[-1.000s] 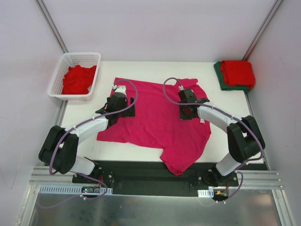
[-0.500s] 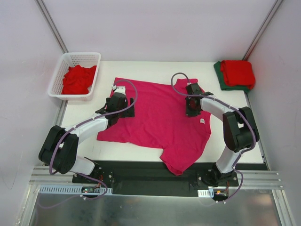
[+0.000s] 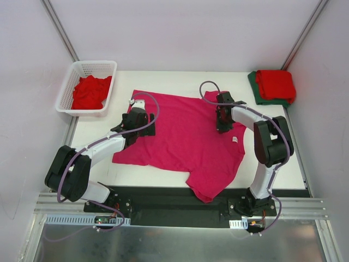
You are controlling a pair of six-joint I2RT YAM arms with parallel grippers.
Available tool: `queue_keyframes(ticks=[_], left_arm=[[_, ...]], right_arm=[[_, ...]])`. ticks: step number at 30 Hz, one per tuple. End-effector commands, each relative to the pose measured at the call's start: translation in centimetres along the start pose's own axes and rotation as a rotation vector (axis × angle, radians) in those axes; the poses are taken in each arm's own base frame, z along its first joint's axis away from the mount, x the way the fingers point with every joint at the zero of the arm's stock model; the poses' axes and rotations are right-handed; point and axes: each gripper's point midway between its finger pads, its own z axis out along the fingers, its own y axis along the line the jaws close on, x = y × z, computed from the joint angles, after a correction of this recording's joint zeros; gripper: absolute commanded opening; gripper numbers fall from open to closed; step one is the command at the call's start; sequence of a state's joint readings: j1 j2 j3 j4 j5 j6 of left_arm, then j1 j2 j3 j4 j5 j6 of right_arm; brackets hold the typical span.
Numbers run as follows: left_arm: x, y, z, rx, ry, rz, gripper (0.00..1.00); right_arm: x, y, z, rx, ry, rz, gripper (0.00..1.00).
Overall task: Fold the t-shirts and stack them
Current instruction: Flatten out the tshirt
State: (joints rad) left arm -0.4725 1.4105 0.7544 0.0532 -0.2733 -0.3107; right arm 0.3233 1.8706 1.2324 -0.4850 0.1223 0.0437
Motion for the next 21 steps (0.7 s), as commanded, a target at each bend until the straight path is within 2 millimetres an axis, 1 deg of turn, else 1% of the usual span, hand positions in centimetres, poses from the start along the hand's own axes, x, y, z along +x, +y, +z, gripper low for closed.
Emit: queue_keyframes(ticks=[1, 6, 9, 10, 12, 13, 15, 16, 17, 21], left_arm=[[0.0, 0.4, -0.2, -0.029, -0.003, 0.011, 0.96], [0.0, 0.4, 0.0, -0.037, 0.001, 0.017, 0.96], [0.1, 0.7, 0.0, -0.046, 0.004, 0.021, 0.96], [0.1, 0.7, 0.0, -0.047, 0.004, 0.020, 0.96], [0.2, 0.7, 0.0, -0.050, 0.005, 0.023, 0.96], [0.2, 0.8, 0.0, -0.055, 0.005, 0.022, 0.96], [0.2, 0.9, 0.0, -0.057, 0.006, 0.024, 0.96], [0.2, 0.9, 0.0, -0.059, 0.005, 0.023, 0.97], [0.2, 1.0, 0.0, -0.062, 0.006, 0.022, 0.97], [0.1, 1.0, 0.0, -0.064, 0.005, 0.024, 0.97]], right_arm=[[-1.7, -0.6, -0.1, 0.005, 0.000, 0.008, 0.01], [-2.4, -1.4, 0.1, 0.033, 0.009, 0.010, 0.01], [-3.2, -1.9, 0.3, 0.050, 0.010, 0.013, 0.01], [-3.8, -1.8, 0.3, 0.050, 0.004, 0.017, 0.01], [-4.1, -2.3, 0.5, 0.062, 0.012, 0.015, 0.01], [-4.9, -2.2, 0.3, 0.059, -0.001, -0.002, 0.01], [-5.1, -2.5, 0.5, 0.063, 0.010, -0.005, 0.02], [-5.8, -2.4, 0.3, 0.063, -0.002, -0.004, 0.02], [-5.8, -2.5, 0.6, 0.067, 0.010, -0.011, 0.01], [-6.8, -3.0, 0.8, 0.083, 0.006, -0.014, 0.01]])
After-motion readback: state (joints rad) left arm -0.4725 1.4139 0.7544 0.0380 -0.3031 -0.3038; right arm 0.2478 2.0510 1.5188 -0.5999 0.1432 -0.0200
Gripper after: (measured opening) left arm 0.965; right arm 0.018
